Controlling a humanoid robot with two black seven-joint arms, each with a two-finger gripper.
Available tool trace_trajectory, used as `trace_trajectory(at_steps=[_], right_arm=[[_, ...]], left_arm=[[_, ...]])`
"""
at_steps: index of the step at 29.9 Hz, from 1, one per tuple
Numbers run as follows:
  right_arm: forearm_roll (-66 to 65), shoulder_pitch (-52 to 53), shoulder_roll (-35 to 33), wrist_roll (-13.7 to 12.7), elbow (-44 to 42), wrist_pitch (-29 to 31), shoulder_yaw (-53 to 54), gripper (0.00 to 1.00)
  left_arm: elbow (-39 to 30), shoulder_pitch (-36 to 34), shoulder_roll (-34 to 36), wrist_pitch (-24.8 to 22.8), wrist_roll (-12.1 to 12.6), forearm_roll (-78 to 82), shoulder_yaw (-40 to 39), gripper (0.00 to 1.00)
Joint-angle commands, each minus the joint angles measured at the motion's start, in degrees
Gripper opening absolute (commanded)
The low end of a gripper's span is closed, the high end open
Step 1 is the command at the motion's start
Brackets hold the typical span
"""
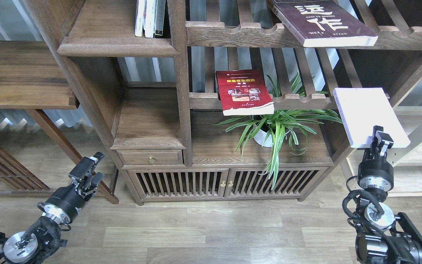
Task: Organize books on shelf
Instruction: 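Lower the white book with the right gripper toward the center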
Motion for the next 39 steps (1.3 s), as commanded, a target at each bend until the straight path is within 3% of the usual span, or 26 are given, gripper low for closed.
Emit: trace_trajectory(at_steps=[1,20,27,39], right_arm=[[0.0,-1.6,0.2,0.0,-0.1,1.0,-0.1,0.04],[0.7,-11.5,1.5,0.0,0.0,6.2,-6.2,0.04],[0.6,-15.1,5.1,-0.1,1.2,7.0,-10.7,0.04],[-1.1,-15.6,4.5,-0.7,3.2,7.0,-21.9,0.04]], left_arm=[[0.0,0.2,-0.1,0.0,0.1,0.0,0.0,0.99],[0.0,0.6,-0.5,0.0,0.5,0.7,1.4,0.99],[-0.3,2.4,0.6,0.0,0.8,0.3,7.4,0.99],[-4.0,2.0,4.7,0.0,2.2,0.7,14.4,0.99]])
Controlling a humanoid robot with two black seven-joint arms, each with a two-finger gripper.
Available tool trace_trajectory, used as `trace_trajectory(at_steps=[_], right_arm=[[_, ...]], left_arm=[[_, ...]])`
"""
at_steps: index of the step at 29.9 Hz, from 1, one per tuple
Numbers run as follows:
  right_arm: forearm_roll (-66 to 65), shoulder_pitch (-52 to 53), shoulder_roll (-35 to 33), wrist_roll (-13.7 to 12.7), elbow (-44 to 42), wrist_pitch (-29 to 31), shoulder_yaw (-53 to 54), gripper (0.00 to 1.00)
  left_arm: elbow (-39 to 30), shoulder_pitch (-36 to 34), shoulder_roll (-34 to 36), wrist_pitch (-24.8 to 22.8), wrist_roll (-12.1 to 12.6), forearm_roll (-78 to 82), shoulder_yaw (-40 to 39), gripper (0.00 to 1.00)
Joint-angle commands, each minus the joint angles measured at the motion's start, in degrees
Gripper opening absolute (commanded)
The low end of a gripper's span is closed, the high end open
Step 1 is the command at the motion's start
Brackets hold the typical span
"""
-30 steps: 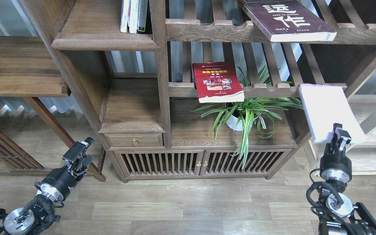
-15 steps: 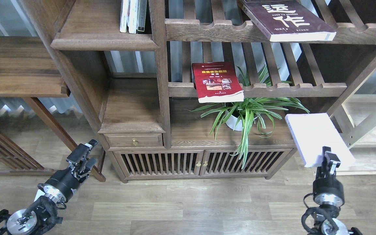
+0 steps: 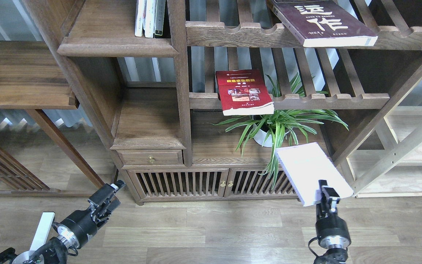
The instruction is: Organize books on shelf
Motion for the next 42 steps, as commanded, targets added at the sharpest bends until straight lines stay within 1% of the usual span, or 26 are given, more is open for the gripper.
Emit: trace_trajectory(at_steps=[1,6,10,15,18,22,25,30,38,42], right_arm=[[-0.6,0.6,-0.5,-0.2,0.7,0.0,-3.0,0.04],[-0.8,1.5,-0.5,-0.1,1.1,0.0,-6.7,0.04],[-1.4,4.1,-0.9,-0.2,2.0,0.0,-10.3,0.04],[-1.7,6.2,0.1,-0.2,3.0,0.0,-15.0,0.04],[-2.7,6.3,0.8,-0.2,3.0,0.0,-17.1,0.04],[-3.1,6.3,1.0,-0.2,3.2,0.0,-18.8,0.04],[-3.1,6.3,1.4,-0.2,3.9,0.0,-19.8,0.04],[-3.7,6.1,1.5,-0.2,5.3,0.0,-20.5,0.04],[-4.3,5.8,1.5,-0.2,6.6,0.0,-25.0,0.04],[-4.5,6.1,1.5,-0.2,6.5,0.0,-26.2,0.04]], left_arm=[[-1.4,-0.2,1.6,0.0,0.1,-0.2,2.4,0.99],[-4.8,-0.1,2.0,0.0,0.1,-3.0,3.1,0.99],[-6.2,-0.4,2.7,0.0,0.1,-4.8,6.9,0.98],[-8.9,-0.4,2.9,0.0,0.1,-8.6,9.2,0.98],[-12.9,-0.8,4.7,0.0,0.1,-13.1,12.0,0.99],[-19.2,-1.5,7.0,0.0,0.1,-15.7,13.5,0.99],[-22.6,-1.6,8.0,0.0,0.1,-16.8,14.2,0.99],[-23.1,-1.8,8.0,0.0,0.1,-18.3,16.6,0.99],[-22.5,-2.3,10.0,0.0,0.2,-17.6,17.2,0.99],[-20.1,-2.4,8.8,0.0,-0.2,-14.4,16.1,0.99]])
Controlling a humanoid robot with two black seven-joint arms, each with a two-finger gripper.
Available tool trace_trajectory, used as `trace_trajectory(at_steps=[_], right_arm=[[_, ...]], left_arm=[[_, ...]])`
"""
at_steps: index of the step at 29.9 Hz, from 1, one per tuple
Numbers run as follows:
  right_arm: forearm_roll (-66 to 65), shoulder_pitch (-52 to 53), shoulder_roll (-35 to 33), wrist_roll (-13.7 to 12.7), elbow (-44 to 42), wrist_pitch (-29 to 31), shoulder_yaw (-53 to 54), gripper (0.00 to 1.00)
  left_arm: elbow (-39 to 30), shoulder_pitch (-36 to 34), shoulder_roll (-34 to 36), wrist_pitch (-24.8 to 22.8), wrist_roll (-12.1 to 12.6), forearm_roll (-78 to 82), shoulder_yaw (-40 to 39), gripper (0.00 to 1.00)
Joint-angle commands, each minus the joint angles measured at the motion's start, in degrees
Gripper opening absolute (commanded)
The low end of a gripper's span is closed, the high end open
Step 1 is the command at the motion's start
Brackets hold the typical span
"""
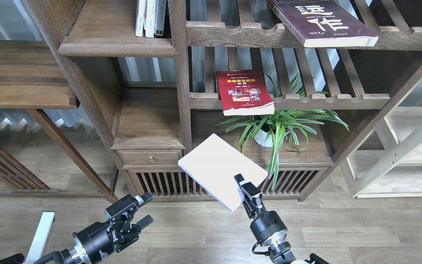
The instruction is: Organize books on shelf
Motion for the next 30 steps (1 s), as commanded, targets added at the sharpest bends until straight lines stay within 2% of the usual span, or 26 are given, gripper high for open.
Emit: trace_trajectory(at_steps=[1,11,18,23,30], right_arm=[[-0.3,0.3,0.0,0.0,0.0,0.0,-0.7,0.04],[-0.9,0.2,0.0,0.0,-0.4,0.0,-0.6,0.04],[-0.9,0.2,0.0,0.1,-0.3,0.0,-0.5,0.04],[-0.8,0.4,0.0,0.0,-0.2,0.0,-0.8,0.04],[-0.8,1.6,0.0,0.0,0.1,0.0,-4.2,0.04]], left_arm=[[2.1,-0.1,-1.0,0.0,-0.2,2.5,-0.9,0.99],[3.3,0.2,-1.0,0.0,-0.8,2.6,-1.7,0.98],[-1.0,-0.3,1.3,0.0,-0.8,4.4,-1.1,0.93],[-0.6,-0.2,0.1,0.0,-1.0,0.2,-1.1,0.89],[4.4,-1.2,-2.7,0.0,-1.2,0.0,-2.4,0.97]])
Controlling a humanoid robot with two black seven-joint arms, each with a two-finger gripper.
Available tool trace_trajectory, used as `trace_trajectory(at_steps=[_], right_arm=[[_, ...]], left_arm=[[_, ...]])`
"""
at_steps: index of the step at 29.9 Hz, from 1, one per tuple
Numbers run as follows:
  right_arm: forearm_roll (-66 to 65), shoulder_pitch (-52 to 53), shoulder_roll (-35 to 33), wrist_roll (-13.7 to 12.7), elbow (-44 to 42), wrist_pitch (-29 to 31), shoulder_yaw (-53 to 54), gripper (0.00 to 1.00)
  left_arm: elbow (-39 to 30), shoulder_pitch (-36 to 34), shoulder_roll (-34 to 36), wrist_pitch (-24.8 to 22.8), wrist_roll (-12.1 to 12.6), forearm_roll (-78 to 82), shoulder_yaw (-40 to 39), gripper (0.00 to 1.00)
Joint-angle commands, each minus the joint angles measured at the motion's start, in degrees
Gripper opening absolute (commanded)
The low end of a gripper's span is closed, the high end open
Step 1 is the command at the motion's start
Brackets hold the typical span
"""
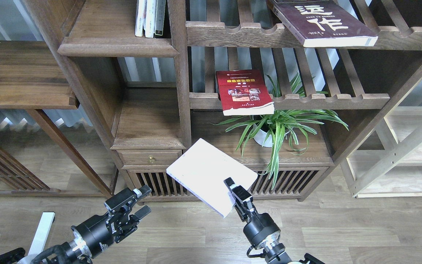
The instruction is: Organize books on shelf
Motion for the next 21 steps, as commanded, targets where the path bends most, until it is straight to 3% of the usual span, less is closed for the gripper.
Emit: trace_trajectory(at_steps=[1,7,21], right_arm=[[0.0,0.8,0.0,0.1,0.3,0.0,-1.3,0.04],[0.2,3.1,0.0,0.3,0.7,0.0,-3.6,0.04],[0.4,3.6,0.0,0.4,0.6,0.0,-5.5,0.04]], left_arm=[[2.5,-0.5,-1.2,0.0,-0.2,0.0,-0.4,0.97],[4.3,-0.4,-2.5,0.0,-1.4,-0.2,-0.4,0.98],[9.7,-1.8,-12.6,0.0,-1.3,-0.2,-0.3,0.98]])
